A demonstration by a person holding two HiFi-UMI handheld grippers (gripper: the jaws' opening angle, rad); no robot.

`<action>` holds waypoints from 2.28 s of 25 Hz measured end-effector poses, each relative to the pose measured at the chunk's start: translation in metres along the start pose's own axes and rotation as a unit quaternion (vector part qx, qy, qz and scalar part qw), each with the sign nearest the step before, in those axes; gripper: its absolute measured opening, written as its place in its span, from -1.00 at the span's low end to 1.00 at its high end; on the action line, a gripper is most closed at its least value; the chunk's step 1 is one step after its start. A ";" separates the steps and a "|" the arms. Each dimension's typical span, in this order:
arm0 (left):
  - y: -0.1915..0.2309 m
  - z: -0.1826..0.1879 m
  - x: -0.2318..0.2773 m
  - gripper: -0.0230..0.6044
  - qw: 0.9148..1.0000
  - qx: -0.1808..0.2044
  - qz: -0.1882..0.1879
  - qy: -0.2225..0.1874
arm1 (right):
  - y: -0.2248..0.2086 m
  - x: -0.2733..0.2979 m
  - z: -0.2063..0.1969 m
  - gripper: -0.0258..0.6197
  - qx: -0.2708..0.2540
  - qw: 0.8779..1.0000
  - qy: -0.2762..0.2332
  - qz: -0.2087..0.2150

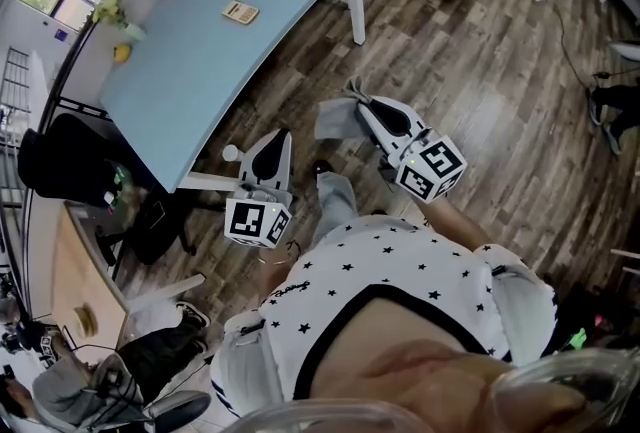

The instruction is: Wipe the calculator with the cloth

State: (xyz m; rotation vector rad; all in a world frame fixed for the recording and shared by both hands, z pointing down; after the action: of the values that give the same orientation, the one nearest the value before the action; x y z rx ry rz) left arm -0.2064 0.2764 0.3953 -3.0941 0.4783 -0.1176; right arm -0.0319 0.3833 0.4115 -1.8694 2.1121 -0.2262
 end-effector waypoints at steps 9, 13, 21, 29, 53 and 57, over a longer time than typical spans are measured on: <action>0.040 -0.008 0.033 -0.83 1.000 -0.016 -0.005 0.001 | -0.022 0.039 -0.003 -0.83 -0.001 1.000 0.013 -0.006; 0.065 -0.006 0.050 -0.83 1.000 -0.015 0.000 0.000 | -0.035 0.068 -0.001 -0.83 -0.002 1.000 0.022 -0.003; 0.120 -0.010 0.079 -0.83 1.000 -0.021 0.011 0.011 | -0.058 0.130 0.000 -0.83 0.002 1.000 0.030 0.004; 0.165 -0.006 0.103 -0.83 0.999 -0.027 0.011 0.012 | -0.074 0.179 0.002 -0.82 0.011 0.999 0.036 0.003; 0.279 -0.018 0.135 -0.83 0.999 -0.053 0.005 -0.005 | -0.086 0.287 -0.008 -0.82 -0.003 0.999 0.047 -0.021; 0.301 -0.020 0.132 -0.83 0.998 -0.053 0.015 -0.012 | -0.081 0.311 -0.010 -0.82 -0.009 0.999 0.050 -0.011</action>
State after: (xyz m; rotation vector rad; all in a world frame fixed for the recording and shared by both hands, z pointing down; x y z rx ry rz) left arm -0.1730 -0.0505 0.4190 -3.1862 0.5493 -0.0570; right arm 0.0100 0.0648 0.4077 -1.9303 2.1657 -0.3132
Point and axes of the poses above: the fingertips, and each gripper's own axes: x forward along the fingers, y to its left, z out of its top, the point moved 5 cm from there along -x, backward along the fingers, and after that the axes turned 5 degrees about z, right-handed, at the moved point
